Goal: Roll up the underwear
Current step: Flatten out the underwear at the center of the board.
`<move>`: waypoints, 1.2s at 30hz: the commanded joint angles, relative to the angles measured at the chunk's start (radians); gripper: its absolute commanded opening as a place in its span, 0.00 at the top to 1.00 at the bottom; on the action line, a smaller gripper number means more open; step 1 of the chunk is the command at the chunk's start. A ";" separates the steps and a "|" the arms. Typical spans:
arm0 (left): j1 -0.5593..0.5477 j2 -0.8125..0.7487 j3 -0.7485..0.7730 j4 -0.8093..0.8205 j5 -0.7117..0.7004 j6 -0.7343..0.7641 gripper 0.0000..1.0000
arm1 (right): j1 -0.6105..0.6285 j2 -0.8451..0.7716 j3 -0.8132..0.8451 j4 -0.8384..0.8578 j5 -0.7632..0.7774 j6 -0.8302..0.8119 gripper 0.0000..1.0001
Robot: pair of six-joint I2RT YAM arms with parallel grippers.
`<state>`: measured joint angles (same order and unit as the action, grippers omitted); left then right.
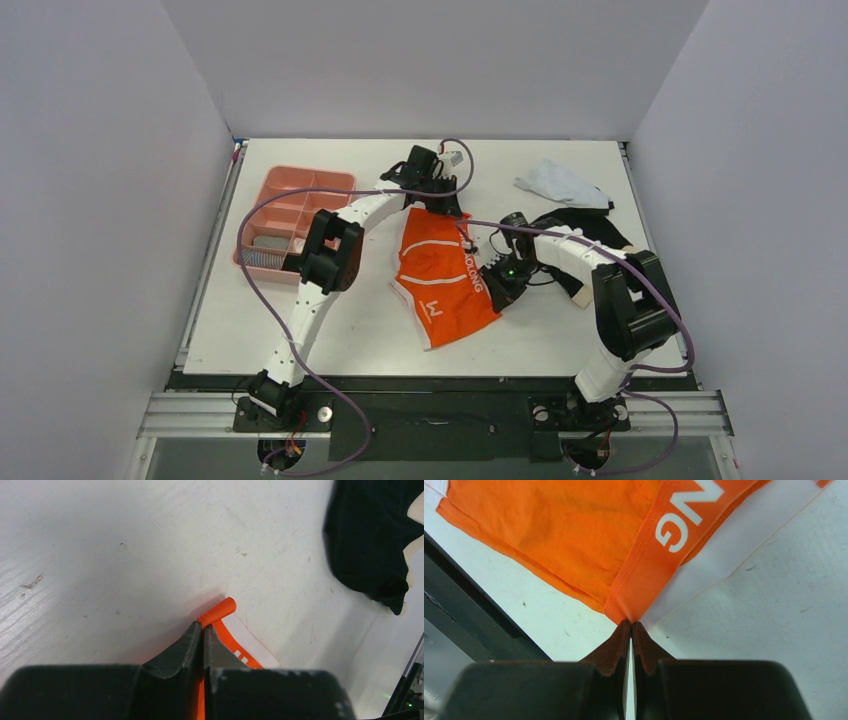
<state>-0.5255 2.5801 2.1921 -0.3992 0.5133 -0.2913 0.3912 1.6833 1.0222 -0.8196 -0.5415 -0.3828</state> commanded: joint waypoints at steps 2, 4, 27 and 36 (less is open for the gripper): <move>0.029 -0.008 -0.017 0.053 -0.005 -0.074 1.00 | -0.047 -0.027 -0.008 0.001 0.007 -0.035 1.00; 0.040 -0.010 -0.025 0.067 -0.019 -0.114 1.00 | -0.058 -0.036 -0.011 -0.003 0.009 -0.040 1.00; 0.078 -0.066 -0.093 0.062 -0.115 -0.154 0.77 | -0.176 -0.047 0.021 -0.047 0.090 -0.129 1.00; 0.076 -0.122 -0.112 0.021 -0.085 -0.059 0.00 | -0.210 -0.036 0.091 -0.041 0.149 -0.109 0.87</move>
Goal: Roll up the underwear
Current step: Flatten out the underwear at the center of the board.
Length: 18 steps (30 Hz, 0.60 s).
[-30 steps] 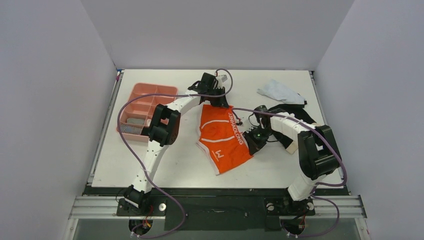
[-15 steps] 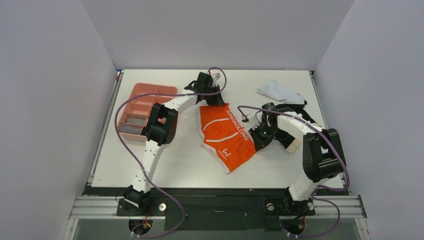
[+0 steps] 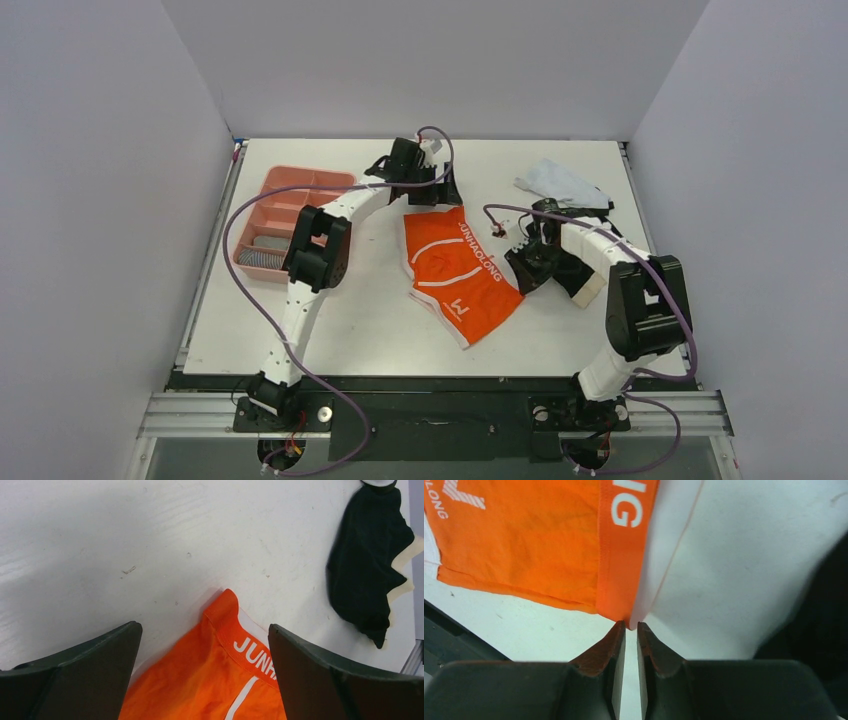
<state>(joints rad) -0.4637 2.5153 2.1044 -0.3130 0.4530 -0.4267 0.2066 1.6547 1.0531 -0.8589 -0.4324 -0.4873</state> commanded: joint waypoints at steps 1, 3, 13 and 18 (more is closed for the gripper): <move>0.017 -0.084 -0.036 -0.068 -0.027 0.105 0.02 | -0.028 -0.012 0.063 -0.001 0.046 -0.003 0.82; 0.023 -0.138 -0.078 -0.071 -0.035 0.148 0.03 | -0.034 -0.031 0.068 -0.002 0.054 -0.001 0.77; 0.030 -0.482 -0.442 -0.072 -0.160 0.412 0.03 | -0.029 -0.113 0.066 -0.016 0.022 0.021 0.59; 0.036 -0.508 -0.506 -0.084 -0.270 0.495 0.03 | 0.028 -0.098 0.080 -0.007 0.027 0.026 0.59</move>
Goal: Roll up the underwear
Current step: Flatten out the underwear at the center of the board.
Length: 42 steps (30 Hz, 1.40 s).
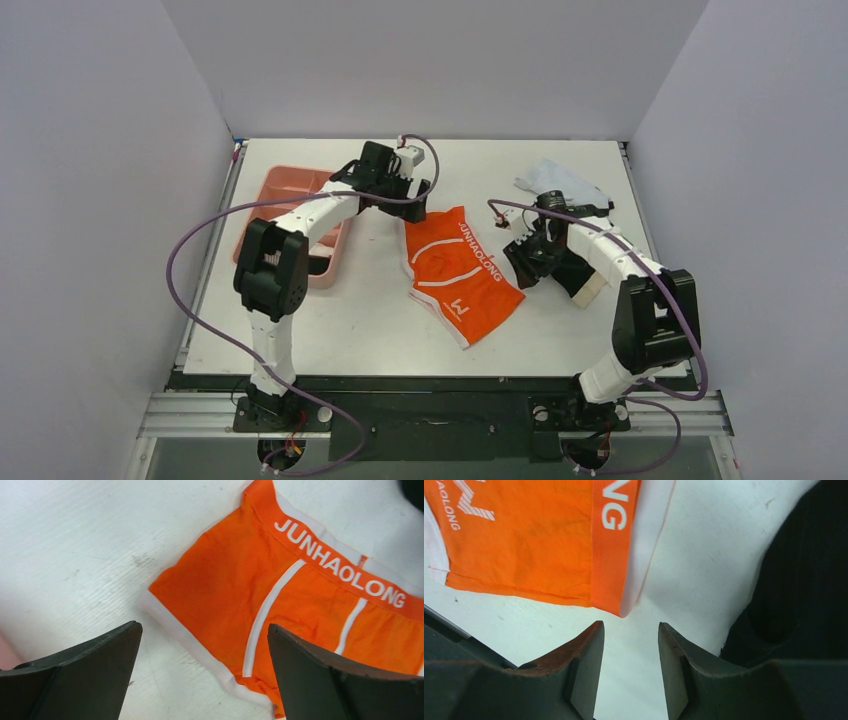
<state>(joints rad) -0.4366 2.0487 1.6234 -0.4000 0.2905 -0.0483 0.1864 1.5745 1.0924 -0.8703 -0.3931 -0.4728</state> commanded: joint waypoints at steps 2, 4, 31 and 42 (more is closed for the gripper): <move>0.010 -0.028 -0.019 -0.014 -0.094 0.129 0.02 | 0.082 -0.012 0.041 0.015 -0.012 0.018 0.60; 0.010 -0.023 -0.027 -0.023 -0.041 0.134 0.02 | 0.119 -0.009 0.040 0.024 -0.015 0.021 0.60; 0.018 0.053 -0.110 -0.102 0.133 0.095 0.01 | 0.114 0.158 0.002 0.077 0.218 0.050 0.63; 0.019 0.004 -0.118 -0.179 0.047 0.168 0.01 | 0.087 0.170 -0.018 0.076 0.280 0.027 0.63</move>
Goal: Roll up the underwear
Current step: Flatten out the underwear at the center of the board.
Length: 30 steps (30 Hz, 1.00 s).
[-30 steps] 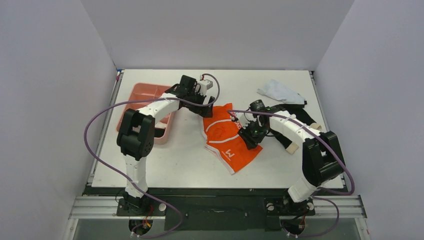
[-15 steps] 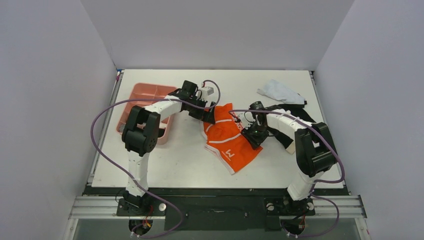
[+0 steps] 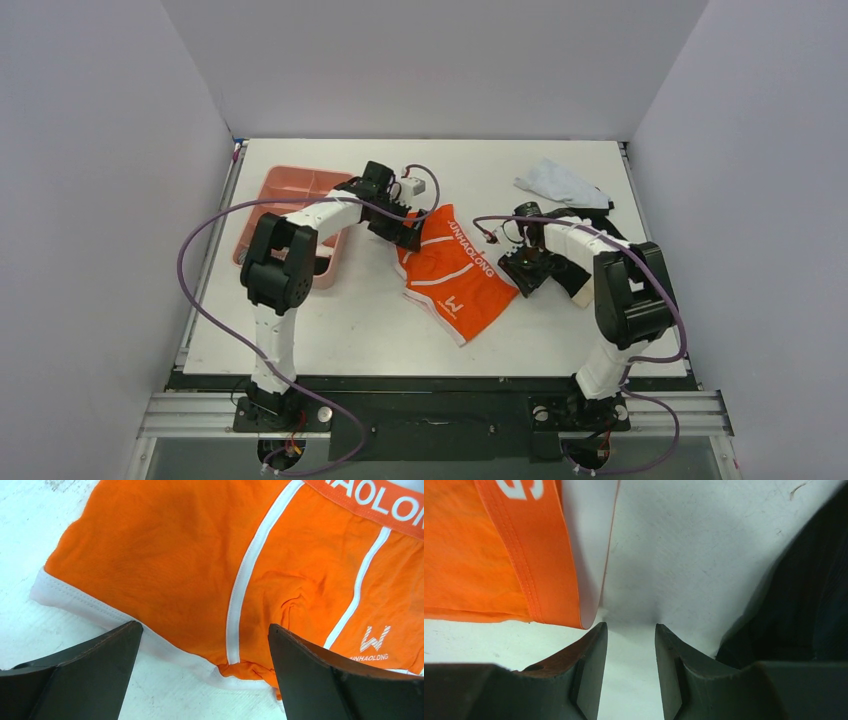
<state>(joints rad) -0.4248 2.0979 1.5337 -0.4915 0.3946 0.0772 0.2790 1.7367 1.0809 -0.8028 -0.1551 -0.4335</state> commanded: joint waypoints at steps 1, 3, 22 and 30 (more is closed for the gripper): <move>0.007 -0.051 -0.030 -0.088 -0.051 0.043 0.01 | -0.007 0.004 -0.005 0.008 0.039 -0.012 0.63; 0.006 -0.059 -0.030 -0.089 -0.022 0.037 0.03 | -0.006 -0.014 0.010 0.004 0.021 -0.009 0.63; 0.003 -0.339 -0.371 0.211 0.259 -0.070 0.03 | 0.119 -0.047 0.155 0.002 -0.209 0.045 0.63; -0.033 -0.259 -0.409 0.282 0.299 -0.163 0.03 | 0.121 0.090 0.184 0.033 -0.213 0.072 0.64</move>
<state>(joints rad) -0.4404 1.8080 1.1240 -0.3096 0.6411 -0.0338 0.4007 1.7992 1.2285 -0.7979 -0.3527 -0.3801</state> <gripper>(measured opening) 0.968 0.367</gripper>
